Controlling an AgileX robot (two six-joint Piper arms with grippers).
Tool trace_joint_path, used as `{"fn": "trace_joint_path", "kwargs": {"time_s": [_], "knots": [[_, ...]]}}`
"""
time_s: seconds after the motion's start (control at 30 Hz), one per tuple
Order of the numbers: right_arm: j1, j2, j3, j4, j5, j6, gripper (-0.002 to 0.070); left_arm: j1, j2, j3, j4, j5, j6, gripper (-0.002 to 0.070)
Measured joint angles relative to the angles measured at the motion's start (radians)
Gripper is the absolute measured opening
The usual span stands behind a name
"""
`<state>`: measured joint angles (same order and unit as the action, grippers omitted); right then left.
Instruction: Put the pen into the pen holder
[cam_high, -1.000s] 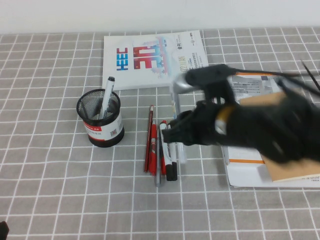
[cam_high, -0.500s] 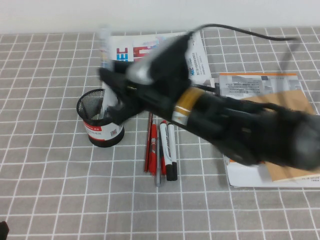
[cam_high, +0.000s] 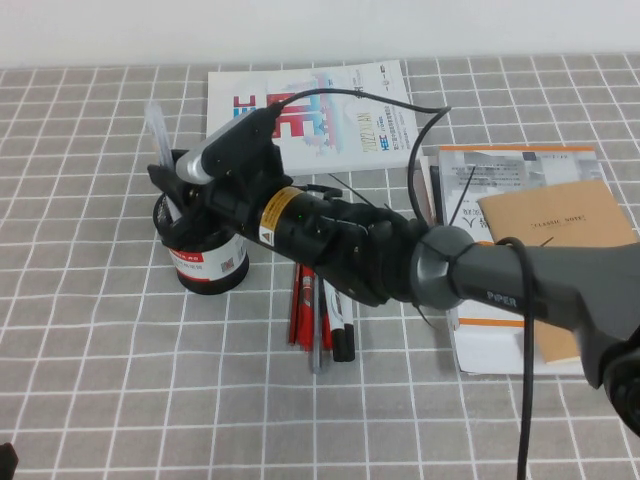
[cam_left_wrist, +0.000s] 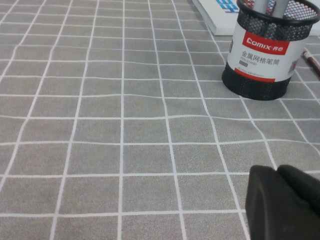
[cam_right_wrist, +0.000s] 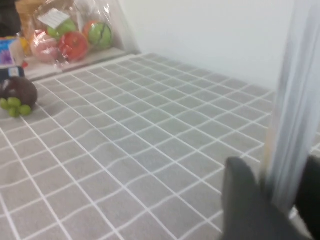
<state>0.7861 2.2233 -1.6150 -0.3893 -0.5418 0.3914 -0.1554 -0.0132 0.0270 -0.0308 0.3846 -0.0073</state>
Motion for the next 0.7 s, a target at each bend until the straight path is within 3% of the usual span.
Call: {"fn": "trace_joint_path", "kwargs": {"time_s": [0.1,0.23,0.47,0.7], "knots": [[0.0,0.002,-0.005,0.0,0.027,0.002,0.0258,0.0,0.0,0.0,0.0,0.0,0.0,-0.0005],[0.0,-0.014,-0.007,0.0,0.05,0.006,0.0263,0.0,0.0,0.0,0.0,0.0,0.0,-0.0005],[0.0,-0.188,0.126,-0.009,0.072,0.008,0.0034,0.0,0.0,0.0,0.0,0.0,0.0,-0.0005],[0.0,-0.489,0.435,-0.014,0.094,0.008,-0.0009,0.0,0.0,0.0,0.0,0.0,0.0,-0.0005]]}}
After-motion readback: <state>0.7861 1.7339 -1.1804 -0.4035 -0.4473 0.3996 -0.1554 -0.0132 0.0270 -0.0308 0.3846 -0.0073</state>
